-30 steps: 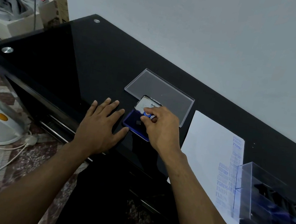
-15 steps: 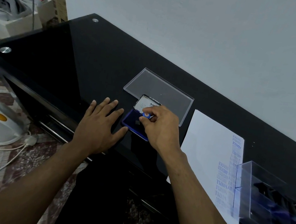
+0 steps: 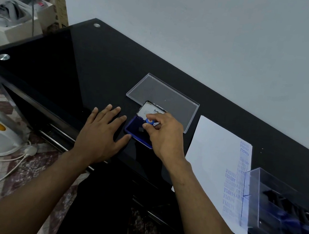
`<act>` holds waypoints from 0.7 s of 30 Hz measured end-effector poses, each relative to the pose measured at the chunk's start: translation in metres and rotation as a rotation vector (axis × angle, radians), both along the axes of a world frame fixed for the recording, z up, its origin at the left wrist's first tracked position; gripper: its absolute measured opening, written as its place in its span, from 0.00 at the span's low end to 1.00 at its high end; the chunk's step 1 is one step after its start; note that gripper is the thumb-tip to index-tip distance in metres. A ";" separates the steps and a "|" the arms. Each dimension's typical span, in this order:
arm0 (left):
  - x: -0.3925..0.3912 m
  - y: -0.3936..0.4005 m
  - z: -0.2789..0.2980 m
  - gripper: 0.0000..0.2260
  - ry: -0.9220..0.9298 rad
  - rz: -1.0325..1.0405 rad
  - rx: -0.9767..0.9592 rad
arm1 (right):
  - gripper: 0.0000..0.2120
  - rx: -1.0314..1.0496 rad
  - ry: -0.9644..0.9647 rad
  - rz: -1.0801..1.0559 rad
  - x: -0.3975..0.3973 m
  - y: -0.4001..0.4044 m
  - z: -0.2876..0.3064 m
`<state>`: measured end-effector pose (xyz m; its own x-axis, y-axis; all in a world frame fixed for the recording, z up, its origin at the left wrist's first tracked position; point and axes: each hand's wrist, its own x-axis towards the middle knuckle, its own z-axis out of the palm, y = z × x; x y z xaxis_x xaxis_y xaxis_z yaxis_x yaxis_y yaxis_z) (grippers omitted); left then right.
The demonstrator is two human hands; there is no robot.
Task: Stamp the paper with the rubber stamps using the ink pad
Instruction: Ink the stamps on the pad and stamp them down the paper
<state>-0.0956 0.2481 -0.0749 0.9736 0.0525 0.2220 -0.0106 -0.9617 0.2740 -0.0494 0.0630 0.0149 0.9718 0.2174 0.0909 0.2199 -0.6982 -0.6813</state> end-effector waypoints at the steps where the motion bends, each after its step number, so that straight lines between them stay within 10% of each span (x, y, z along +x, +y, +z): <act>1: 0.000 0.000 0.001 0.34 0.008 -0.001 -0.003 | 0.13 0.013 -0.002 -0.002 -0.001 0.000 0.000; 21: 0.017 -0.123 0.053 0.30 -0.042 -0.247 -0.167 | 0.12 0.179 -0.103 -0.310 -0.041 -0.141 0.025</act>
